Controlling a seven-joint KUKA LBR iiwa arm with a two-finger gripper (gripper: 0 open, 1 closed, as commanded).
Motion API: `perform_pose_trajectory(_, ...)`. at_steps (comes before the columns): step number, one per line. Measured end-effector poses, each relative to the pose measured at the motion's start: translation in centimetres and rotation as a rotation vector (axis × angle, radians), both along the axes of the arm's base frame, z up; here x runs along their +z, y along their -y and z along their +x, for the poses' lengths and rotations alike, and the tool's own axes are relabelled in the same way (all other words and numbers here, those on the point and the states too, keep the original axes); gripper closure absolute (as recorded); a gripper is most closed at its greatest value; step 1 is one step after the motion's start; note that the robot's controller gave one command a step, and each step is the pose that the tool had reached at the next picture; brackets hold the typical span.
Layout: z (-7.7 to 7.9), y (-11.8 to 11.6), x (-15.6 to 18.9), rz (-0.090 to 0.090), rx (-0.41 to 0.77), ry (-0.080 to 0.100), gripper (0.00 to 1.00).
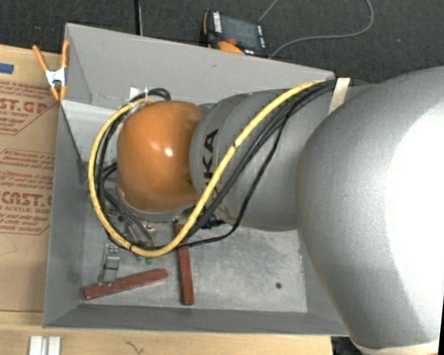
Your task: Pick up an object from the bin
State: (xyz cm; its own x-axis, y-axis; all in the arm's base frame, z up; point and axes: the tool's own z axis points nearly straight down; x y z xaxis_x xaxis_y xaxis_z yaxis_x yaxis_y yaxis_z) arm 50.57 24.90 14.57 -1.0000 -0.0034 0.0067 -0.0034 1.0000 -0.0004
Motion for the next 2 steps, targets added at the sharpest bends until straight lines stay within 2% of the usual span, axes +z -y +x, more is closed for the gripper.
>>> perform_pose_trajectory(1,-1.08,5.08,-7.79,-0.002,0.133,0.002,0.0)
perform_pose_trajectory(2,-1.01,4.75,-7.47,0.002,0.136,0.006,1.0)
